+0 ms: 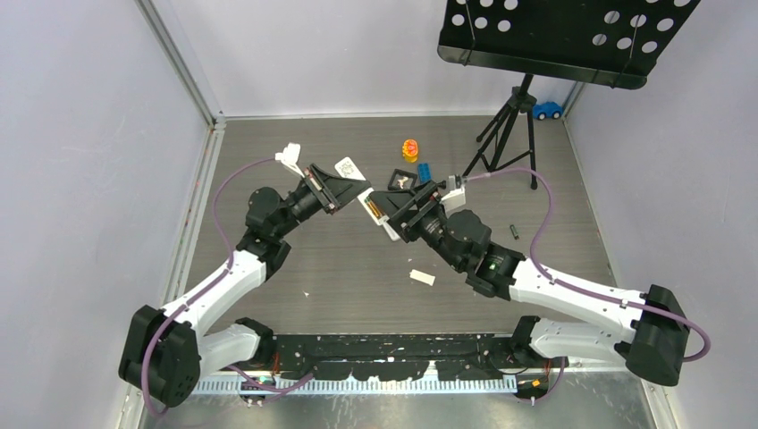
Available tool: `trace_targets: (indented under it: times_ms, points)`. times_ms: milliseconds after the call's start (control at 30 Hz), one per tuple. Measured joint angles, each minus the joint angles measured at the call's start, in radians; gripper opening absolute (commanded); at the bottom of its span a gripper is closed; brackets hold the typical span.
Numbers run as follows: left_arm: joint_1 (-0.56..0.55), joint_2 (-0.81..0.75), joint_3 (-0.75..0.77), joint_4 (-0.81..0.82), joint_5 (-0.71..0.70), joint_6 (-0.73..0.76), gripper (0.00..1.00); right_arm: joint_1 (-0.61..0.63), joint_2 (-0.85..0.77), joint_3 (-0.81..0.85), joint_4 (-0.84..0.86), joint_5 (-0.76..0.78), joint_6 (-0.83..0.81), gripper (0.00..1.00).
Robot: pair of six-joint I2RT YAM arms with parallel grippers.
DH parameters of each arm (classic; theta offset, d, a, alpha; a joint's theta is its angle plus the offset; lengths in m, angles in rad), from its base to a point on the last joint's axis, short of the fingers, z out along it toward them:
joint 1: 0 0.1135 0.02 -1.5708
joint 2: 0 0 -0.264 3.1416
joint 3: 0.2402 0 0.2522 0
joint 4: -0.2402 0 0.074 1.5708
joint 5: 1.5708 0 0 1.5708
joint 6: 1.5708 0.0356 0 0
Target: Load the batteries into the remote control
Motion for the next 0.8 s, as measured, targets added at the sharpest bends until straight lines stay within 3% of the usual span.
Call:
trace_targets:
  times_ms: [233,467,800]
  points:
    - [0.0,0.006,0.009,0.01,0.001,0.002,0.0,-0.029,0.048,0.038,0.006,-0.06,-0.002,0.82]
    - [0.0,0.011,0.009,0.016,0.003,0.0,0.0,-0.048,0.069,0.043,-0.001,-0.088,0.006,0.64]
    - [0.0,0.013,0.009,0.023,0.004,0.0,0.0,-0.08,0.095,0.071,-0.029,-0.144,0.006,0.62]
